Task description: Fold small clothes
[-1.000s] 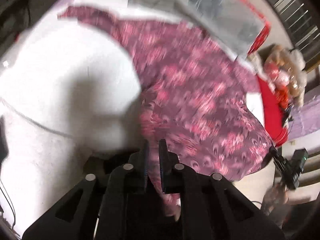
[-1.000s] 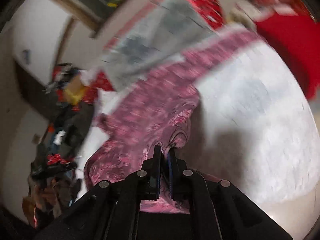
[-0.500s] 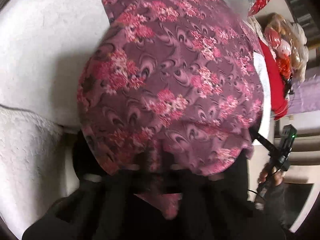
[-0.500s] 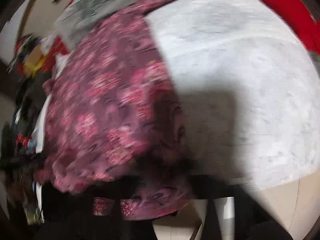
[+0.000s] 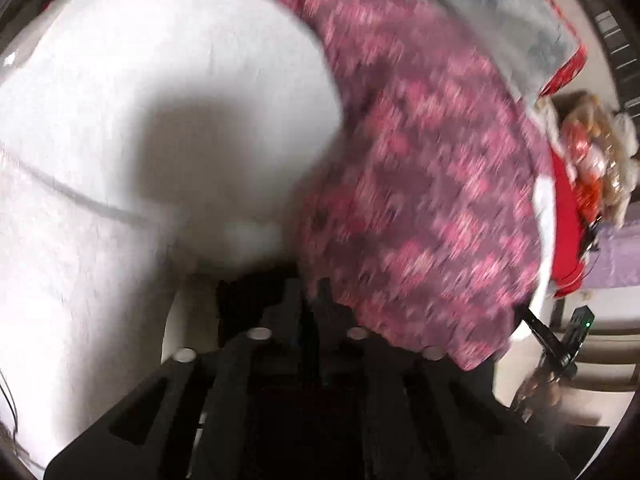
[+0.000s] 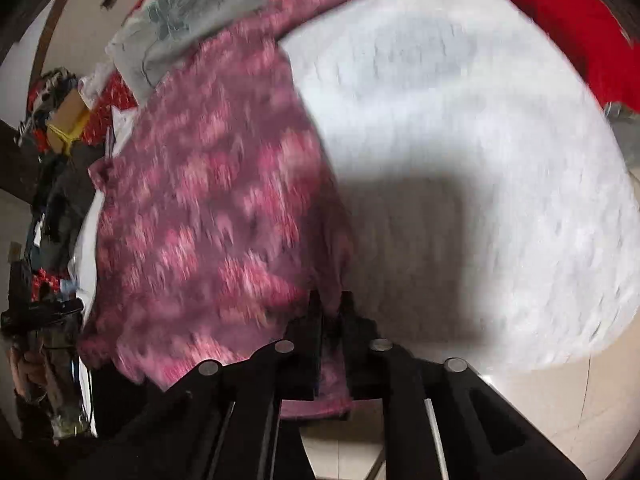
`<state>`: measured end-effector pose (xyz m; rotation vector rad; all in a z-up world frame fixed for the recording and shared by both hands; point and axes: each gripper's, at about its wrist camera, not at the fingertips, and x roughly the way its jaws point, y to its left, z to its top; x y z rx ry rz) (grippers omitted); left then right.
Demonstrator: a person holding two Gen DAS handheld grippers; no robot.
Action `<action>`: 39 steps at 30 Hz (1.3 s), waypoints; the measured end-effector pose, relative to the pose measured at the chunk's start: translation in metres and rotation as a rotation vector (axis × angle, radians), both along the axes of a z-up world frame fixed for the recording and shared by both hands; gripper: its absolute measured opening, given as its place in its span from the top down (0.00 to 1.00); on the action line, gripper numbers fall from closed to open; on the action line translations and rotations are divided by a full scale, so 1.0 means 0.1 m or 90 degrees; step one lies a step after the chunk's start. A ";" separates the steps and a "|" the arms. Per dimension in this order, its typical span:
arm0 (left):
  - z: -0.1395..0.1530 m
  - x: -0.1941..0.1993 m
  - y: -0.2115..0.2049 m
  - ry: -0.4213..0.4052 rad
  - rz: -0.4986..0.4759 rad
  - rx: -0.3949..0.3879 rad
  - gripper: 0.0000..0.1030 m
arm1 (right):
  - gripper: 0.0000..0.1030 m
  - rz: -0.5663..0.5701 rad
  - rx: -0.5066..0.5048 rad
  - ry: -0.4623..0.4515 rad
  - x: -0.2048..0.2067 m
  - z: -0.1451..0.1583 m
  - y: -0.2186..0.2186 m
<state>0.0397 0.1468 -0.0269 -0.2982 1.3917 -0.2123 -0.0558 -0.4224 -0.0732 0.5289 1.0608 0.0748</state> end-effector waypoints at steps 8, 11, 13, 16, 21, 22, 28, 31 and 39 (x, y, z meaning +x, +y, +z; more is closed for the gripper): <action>0.28 1.00 -0.56 -0.107 -0.018 0.002 0.42 | 0.54 -0.267 0.064 -0.161 0.89 0.53 -1.27; 0.18 1.43 -0.85 -0.113 -0.021 0.003 0.42 | 0.51 -0.373 0.081 -0.171 1.34 0.47 -1.74; 0.07 1.68 -1.07 -0.110 -0.024 0.010 0.42 | 0.49 -0.425 0.095 -0.163 1.61 0.36 -2.07; -0.09 1.91 -1.33 -0.093 -0.039 -0.003 0.42 | 0.47 -0.481 0.136 -0.134 2.00 0.04 -2.40; -0.28 2.09 -1.63 -0.085 -0.069 0.005 0.42 | 0.44 -0.500 0.212 -0.084 2.62 -0.47 -2.61; -0.29 2.11 -1.66 -0.088 -0.071 0.007 0.42 | 0.40 -0.501 0.218 -0.093 2.68 -0.50 -2.61; -0.21 2.25 -1.75 -0.112 -0.065 -0.008 0.42 | 0.96 -0.500 0.222 -0.198 2.69 -0.27 -2.74; -0.11 2.34 -1.77 -0.140 -0.054 -0.027 0.42 | 0.96 -0.491 0.120 -0.274 2.55 0.22 -2.73; -0.32 2.61 -1.85 -0.167 -0.015 0.053 0.42 | 0.96 -0.534 -0.027 -0.120 2.36 0.19 -2.88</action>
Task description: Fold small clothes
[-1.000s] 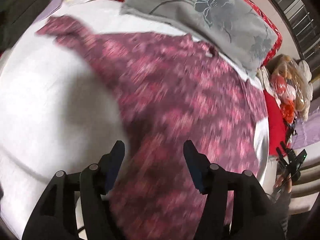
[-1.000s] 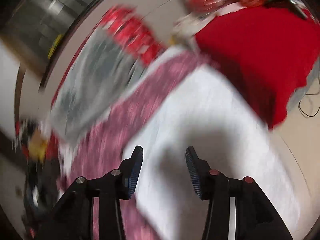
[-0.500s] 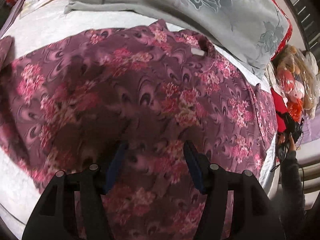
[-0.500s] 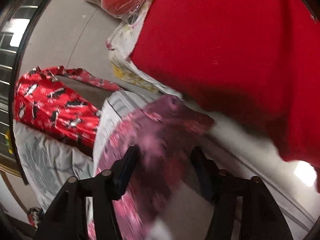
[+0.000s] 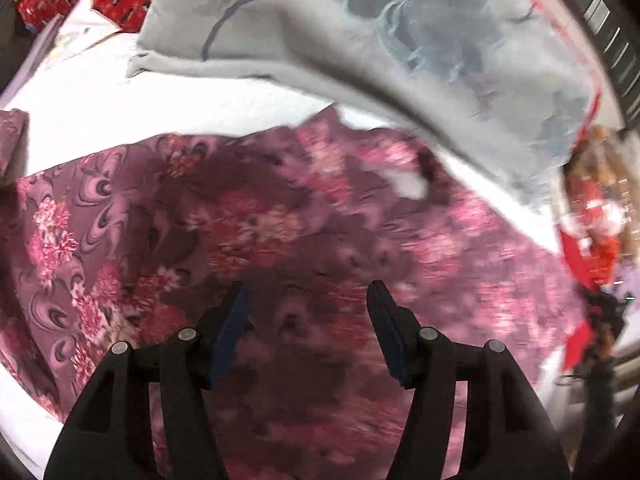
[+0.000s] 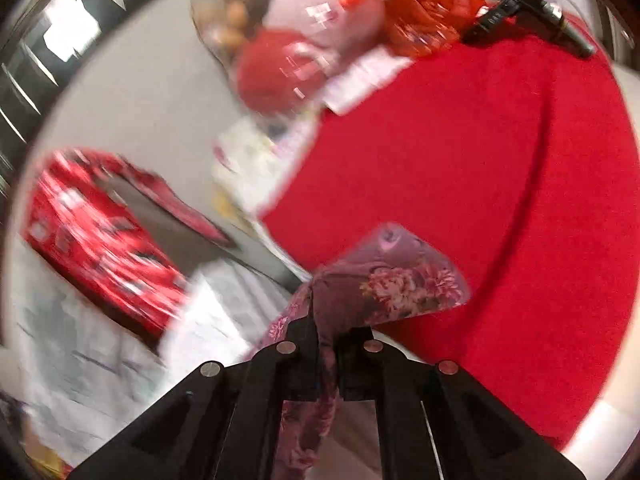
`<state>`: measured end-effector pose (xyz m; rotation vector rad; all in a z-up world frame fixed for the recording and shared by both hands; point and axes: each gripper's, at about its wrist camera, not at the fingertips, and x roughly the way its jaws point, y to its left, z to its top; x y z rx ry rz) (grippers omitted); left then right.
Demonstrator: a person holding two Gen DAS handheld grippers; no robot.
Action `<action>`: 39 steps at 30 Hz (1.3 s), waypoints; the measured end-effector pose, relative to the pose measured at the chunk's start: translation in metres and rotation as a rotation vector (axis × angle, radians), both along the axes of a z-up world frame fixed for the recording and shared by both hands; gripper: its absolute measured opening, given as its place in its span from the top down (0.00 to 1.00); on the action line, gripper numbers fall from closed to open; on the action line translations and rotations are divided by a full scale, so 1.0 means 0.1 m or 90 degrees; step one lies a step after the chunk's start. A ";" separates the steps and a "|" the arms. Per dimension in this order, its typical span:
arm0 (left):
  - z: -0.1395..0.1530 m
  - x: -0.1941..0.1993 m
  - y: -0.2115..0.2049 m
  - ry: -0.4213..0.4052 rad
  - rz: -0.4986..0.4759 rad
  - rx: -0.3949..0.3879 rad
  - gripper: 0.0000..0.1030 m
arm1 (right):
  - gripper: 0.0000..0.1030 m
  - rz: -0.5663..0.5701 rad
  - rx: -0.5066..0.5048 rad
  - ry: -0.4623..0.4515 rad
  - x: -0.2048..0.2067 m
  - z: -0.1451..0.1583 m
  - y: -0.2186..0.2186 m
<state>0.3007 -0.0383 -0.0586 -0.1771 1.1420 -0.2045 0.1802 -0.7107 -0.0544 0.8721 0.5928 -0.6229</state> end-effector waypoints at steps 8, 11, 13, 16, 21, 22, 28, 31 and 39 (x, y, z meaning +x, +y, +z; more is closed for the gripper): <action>0.09 -0.08 0.12 -0.069 -0.020 -0.044 0.42 | 0.96 0.131 -0.081 -0.066 0.27 0.63 0.73; 0.11 -0.15 0.21 -0.102 -0.019 -0.056 0.42 | 0.96 0.207 -0.084 -0.079 0.48 0.78 1.21; 0.16 -0.14 0.22 -0.106 -0.035 -0.054 0.42 | 0.96 0.258 -0.079 -0.089 0.63 0.80 1.60; 0.29 -0.14 0.36 -0.127 -0.034 -0.082 0.42 | 0.96 0.333 -0.064 -0.093 0.81 0.78 2.21; 0.30 -0.11 0.66 -0.113 -0.007 -0.105 0.42 | 0.96 0.444 -0.051 -0.090 1.01 0.70 3.12; 0.28 -0.09 0.72 -0.101 -0.004 -0.120 0.42 | 0.96 0.466 -0.053 -0.088 1.04 0.69 3.30; 0.21 -0.03 0.99 -0.063 0.021 -0.169 0.42 | 0.95 0.608 -0.093 -0.070 1.12 0.64 4.44; 0.22 -0.02 1.13 -0.058 0.030 -0.196 0.42 | 0.90 0.670 -0.108 -0.063 1.09 0.56 4.96; 0.18 0.03 1.19 -0.025 -0.004 -0.279 0.42 | 0.62 0.827 -0.121 0.034 0.69 0.08 5.84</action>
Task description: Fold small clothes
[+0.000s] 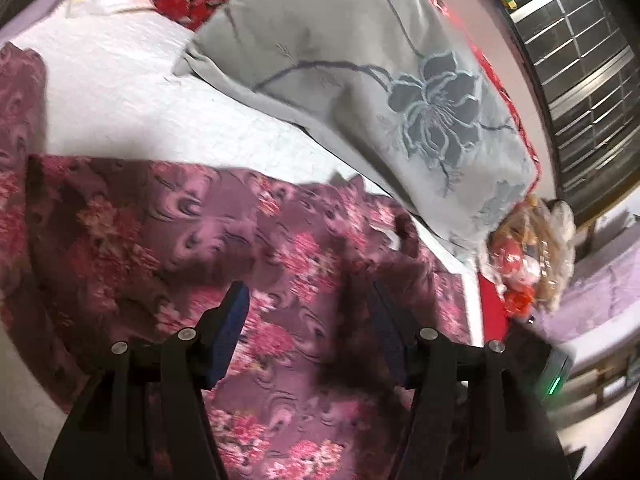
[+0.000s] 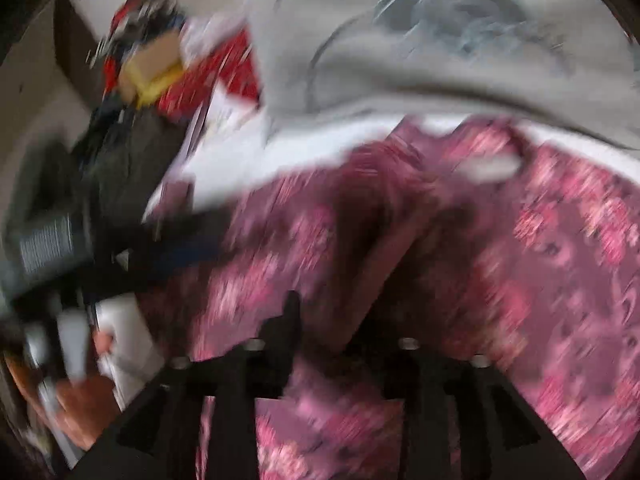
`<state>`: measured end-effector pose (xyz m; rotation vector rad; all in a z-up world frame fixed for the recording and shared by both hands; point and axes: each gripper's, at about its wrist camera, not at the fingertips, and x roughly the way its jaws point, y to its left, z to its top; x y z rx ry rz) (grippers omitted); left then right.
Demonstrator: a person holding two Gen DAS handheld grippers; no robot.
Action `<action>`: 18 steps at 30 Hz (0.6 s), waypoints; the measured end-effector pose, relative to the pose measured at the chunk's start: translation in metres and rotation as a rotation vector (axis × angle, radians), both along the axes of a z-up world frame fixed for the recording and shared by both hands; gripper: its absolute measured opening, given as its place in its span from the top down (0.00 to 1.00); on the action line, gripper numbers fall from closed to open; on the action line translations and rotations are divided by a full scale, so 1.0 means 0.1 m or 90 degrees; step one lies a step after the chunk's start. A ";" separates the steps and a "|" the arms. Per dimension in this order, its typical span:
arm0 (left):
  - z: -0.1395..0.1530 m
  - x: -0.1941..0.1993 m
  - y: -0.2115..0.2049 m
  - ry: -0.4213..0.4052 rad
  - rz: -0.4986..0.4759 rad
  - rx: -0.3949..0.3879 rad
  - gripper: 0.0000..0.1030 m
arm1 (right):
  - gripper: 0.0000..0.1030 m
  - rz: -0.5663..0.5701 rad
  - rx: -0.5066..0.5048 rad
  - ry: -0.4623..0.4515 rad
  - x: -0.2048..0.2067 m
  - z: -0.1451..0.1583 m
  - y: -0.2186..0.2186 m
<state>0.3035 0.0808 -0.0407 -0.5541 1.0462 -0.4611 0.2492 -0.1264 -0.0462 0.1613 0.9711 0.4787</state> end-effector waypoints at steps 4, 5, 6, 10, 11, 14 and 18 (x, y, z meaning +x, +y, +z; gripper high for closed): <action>0.02 -0.03 -0.14 0.000 -0.046 -0.042 0.31 | 0.51 0.013 -0.016 -0.035 -0.36 0.14 -0.14; 0.03 -0.04 -0.18 -0.003 -0.054 -0.046 0.22 | 0.51 0.002 -0.012 -0.038 -0.43 0.16 -0.21; 0.04 -0.05 -0.24 -0.006 -0.062 -0.047 0.21 | 0.50 -0.014 -0.006 -0.038 -0.49 0.19 -0.33; 0.12 -0.10 -0.44 -0.025 -0.099 -0.047 0.19 | 0.48 -0.090 0.011 -0.019 -0.67 0.23 -0.81; 0.12 -0.11 -0.50 -0.027 -0.095 -0.015 0.19 | 0.48 -0.109 0.015 -0.018 -0.68 0.25 -0.90; 0.03 -0.10 -0.58 -0.018 -0.077 0.058 0.19 | 0.48 -0.183 0.022 -0.038 -0.79 0.35 -1.31; -0.01 -0.09 -0.54 -0.025 -0.030 0.055 0.98 | 0.46 -0.332 0.038 -0.056 -0.82 0.42 -1.99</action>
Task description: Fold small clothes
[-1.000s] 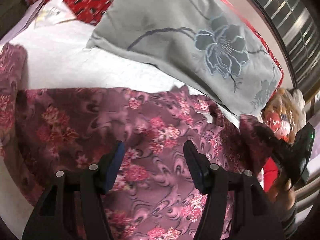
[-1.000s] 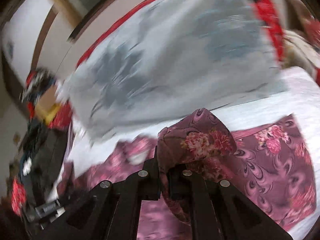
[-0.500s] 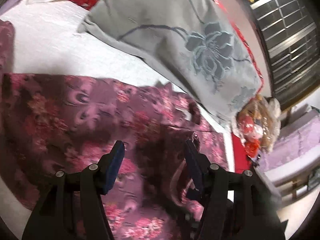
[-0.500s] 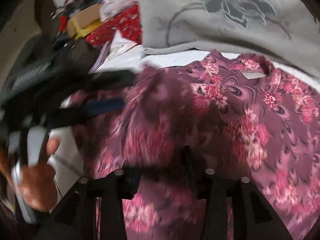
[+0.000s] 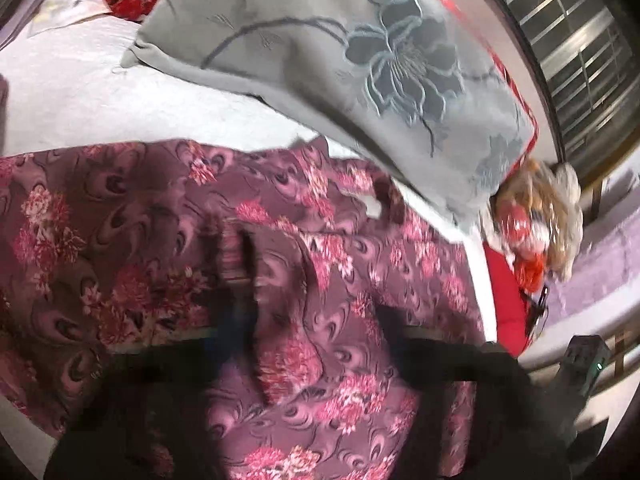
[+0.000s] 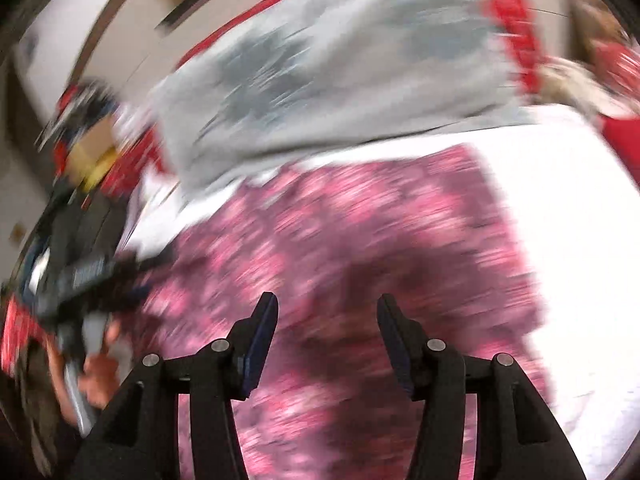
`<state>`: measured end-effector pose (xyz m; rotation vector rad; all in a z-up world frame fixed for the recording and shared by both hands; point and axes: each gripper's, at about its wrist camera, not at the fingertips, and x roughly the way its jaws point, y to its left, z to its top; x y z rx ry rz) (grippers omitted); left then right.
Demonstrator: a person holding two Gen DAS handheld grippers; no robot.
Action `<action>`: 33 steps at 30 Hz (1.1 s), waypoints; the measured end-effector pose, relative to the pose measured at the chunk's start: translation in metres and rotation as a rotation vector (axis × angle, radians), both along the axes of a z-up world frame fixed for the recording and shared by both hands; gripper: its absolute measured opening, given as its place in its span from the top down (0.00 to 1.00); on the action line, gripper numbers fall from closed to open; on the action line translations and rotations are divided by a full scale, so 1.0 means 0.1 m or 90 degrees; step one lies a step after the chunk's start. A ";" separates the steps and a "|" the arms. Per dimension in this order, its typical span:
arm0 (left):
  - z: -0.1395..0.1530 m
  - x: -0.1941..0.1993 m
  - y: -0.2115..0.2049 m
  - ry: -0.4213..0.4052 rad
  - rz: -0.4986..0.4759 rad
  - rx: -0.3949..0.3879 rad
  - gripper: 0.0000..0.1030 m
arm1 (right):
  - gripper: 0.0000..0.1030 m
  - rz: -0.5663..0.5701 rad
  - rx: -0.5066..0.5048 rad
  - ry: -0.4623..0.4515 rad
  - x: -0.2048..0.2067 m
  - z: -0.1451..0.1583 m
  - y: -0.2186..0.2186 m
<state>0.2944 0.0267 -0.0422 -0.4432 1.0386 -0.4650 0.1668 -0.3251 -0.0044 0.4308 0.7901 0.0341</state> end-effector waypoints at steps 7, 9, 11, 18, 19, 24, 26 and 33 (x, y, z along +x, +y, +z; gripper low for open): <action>0.21 -0.08 0.43 -0.056 0.103 0.032 0.97 | 0.40 -0.147 0.058 0.038 0.18 -0.27 -0.77; 0.14 -0.06 0.45 -0.035 0.103 0.029 0.97 | 0.42 -0.135 0.098 0.070 0.28 -0.46 -0.79; 0.08 -0.05 0.46 -0.021 0.100 0.035 0.97 | 0.76 -0.089 0.128 0.087 0.37 -0.55 -0.71; 0.03 -0.03 0.58 -0.001 0.160 0.067 0.83 | 0.95 -0.115 0.041 0.100 0.36 -0.51 -0.72; 0.04 -0.04 0.64 -0.005 0.168 0.047 0.81 | 0.94 -0.113 0.017 0.136 0.38 -0.57 -0.70; -0.02 -0.02 0.45 -0.003 0.144 0.106 0.54 | 0.81 -0.110 -0.045 0.031 0.26 -0.16 -0.38; -0.15 0.02 0.35 0.031 0.130 0.139 0.54 | 0.76 -0.069 -0.051 0.013 0.31 -0.08 -0.12; 0.23 -0.16 0.97 0.019 0.191 -0.015 0.52 | 0.76 0.164 -0.037 0.023 0.72 -0.21 1.32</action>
